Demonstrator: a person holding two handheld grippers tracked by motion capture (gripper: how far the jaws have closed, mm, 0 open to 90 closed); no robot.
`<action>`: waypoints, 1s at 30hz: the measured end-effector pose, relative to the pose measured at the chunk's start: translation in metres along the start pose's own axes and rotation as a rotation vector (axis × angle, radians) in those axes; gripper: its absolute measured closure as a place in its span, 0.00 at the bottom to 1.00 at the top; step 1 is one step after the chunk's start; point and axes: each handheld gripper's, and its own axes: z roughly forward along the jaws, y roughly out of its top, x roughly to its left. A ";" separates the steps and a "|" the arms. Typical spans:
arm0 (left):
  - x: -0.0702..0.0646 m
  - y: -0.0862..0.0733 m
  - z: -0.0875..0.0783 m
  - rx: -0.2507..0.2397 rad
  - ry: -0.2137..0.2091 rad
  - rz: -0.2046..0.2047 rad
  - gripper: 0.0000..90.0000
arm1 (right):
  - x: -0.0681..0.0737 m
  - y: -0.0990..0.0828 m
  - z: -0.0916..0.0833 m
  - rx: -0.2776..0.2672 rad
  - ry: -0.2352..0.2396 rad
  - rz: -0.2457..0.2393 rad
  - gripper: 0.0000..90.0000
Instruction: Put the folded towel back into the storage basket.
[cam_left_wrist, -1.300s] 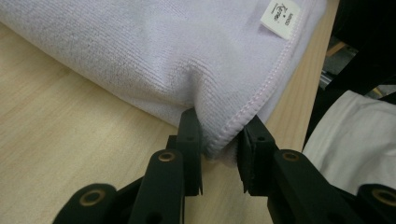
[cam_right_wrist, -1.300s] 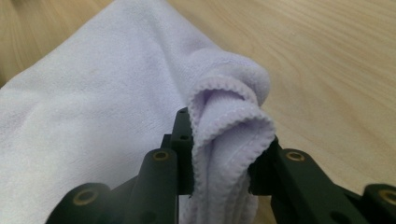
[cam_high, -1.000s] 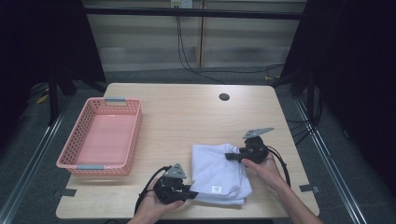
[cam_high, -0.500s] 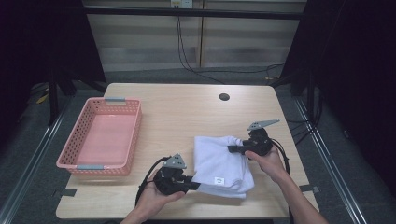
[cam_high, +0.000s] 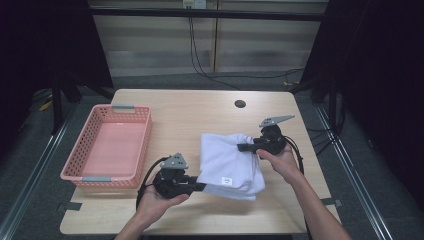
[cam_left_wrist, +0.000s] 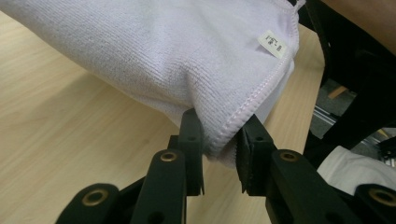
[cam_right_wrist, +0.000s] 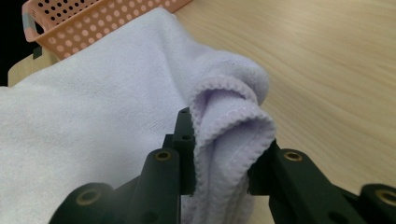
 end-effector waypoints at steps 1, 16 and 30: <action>0.002 0.001 -0.003 -0.005 0.006 0.000 0.83 | 0.001 0.003 0.001 -0.002 0.005 -0.008 0.79; 0.022 0.008 -0.043 -0.083 0.056 -0.018 0.83 | 0.013 0.059 0.014 -0.043 0.014 -0.056 0.79; 0.040 -0.001 -0.091 -0.142 0.127 -0.056 0.83 | 0.028 0.102 0.061 -0.037 0.083 -0.094 0.79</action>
